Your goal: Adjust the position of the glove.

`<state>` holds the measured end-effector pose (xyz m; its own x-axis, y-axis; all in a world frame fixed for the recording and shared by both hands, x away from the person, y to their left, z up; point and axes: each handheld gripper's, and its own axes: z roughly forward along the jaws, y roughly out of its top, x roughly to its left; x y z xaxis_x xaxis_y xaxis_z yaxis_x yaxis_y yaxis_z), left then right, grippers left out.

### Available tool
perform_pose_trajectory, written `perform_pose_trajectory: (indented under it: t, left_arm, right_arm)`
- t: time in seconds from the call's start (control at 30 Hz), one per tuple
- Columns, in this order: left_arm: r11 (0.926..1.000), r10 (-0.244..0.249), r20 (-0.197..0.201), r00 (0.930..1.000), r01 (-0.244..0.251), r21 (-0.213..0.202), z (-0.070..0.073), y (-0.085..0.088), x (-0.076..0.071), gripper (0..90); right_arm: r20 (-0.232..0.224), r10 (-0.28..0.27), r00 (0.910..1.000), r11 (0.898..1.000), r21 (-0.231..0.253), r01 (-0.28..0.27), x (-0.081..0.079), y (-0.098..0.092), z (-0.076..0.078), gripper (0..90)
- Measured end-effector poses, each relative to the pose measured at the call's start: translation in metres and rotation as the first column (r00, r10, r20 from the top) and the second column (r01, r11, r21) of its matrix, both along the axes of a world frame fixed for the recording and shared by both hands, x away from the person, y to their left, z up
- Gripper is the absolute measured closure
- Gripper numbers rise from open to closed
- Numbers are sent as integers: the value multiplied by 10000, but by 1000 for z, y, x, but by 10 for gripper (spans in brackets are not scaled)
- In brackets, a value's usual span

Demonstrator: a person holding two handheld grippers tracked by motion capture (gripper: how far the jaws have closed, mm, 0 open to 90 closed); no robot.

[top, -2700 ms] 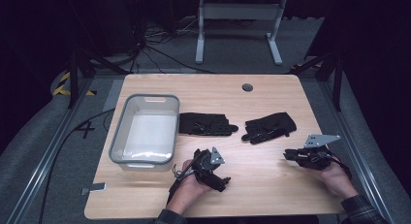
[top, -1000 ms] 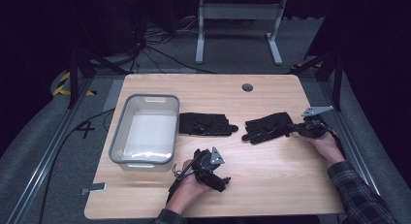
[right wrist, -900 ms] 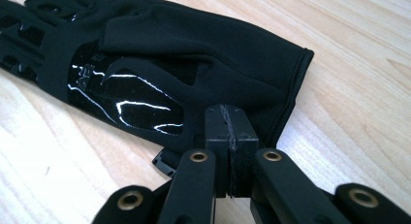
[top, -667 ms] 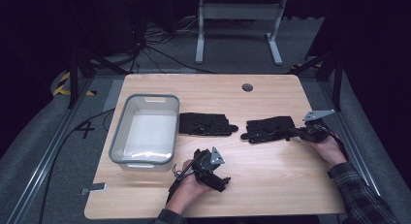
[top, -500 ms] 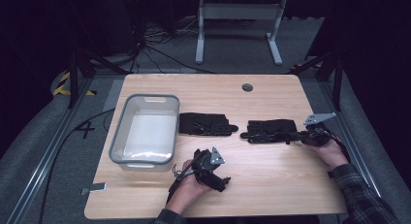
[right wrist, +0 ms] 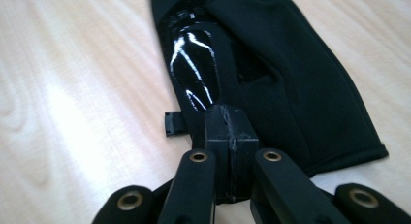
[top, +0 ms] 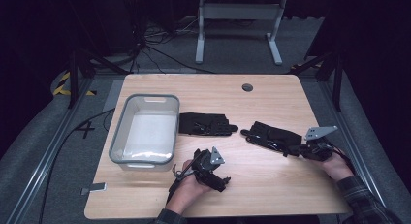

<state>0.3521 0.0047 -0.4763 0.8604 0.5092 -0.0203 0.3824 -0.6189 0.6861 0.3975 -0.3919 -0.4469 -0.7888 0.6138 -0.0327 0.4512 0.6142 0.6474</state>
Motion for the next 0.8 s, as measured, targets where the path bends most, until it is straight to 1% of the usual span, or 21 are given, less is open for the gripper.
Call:
perform_pose_trajectory:
  t: [0.13,0.23,0.4,0.5,0.57,0.6,0.63,0.67,0.7,0.73,0.8]
  left_arm:
    - [10000,-15,9,10000,15,-10,0,0,0,1]
    - [10000,-17,11,10000,17,-11,0,0,0,1]
    - [10000,-18,11,10000,18,-7,0,0,0,0]
    - [10000,-19,10,10000,19,-11,0,0,0,0]
    - [10000,-3,-3,10000,3,-2,0,0,0,0]
    - [10000,-2,-4,10000,2,0,0,0,0,0]
    - [10000,-2,-4,10000,2,0,0,0,0,0]
    - [10000,-18,8,10000,18,-14,0,0,0,0]
    - [10000,-20,10,10000,20,-13,0,0,0,0]
    - [10000,-11,-4,10000,11,-1,0,0,0,0]
    - [10000,-18,-3,10000,18,0,0,0,0,0]
  right_arm:
    - [54,311,9995,9995,29,-312,-15,5,-1,900]
    - [2,677,9977,9977,57,-677,-28,11,-2,900]
    - [-51,1265,9920,9920,60,-1265,-48,22,-2,900]
    - [-106,1497,9887,9887,59,-1496,-55,26,-2,900]
    - [-97,1546,9879,9880,37,-1545,-56,26,-2,900]
    - [-5,1574,9875,9875,98,-1574,-55,26,1,899]
    - [58,1549,9879,9876,258,-1550,-54,25,3,899]
    - [58,1549,9879,9876,258,-1550,-54,25,3,899]
    - [156,1500,9886,9878,410,-1505,-52,24,6,899]
    - [292,1420,9894,9881,555,-1434,-48,24,10,899]
    - [546,1322,9897,9890,589,-1354,-35,25,17,899]
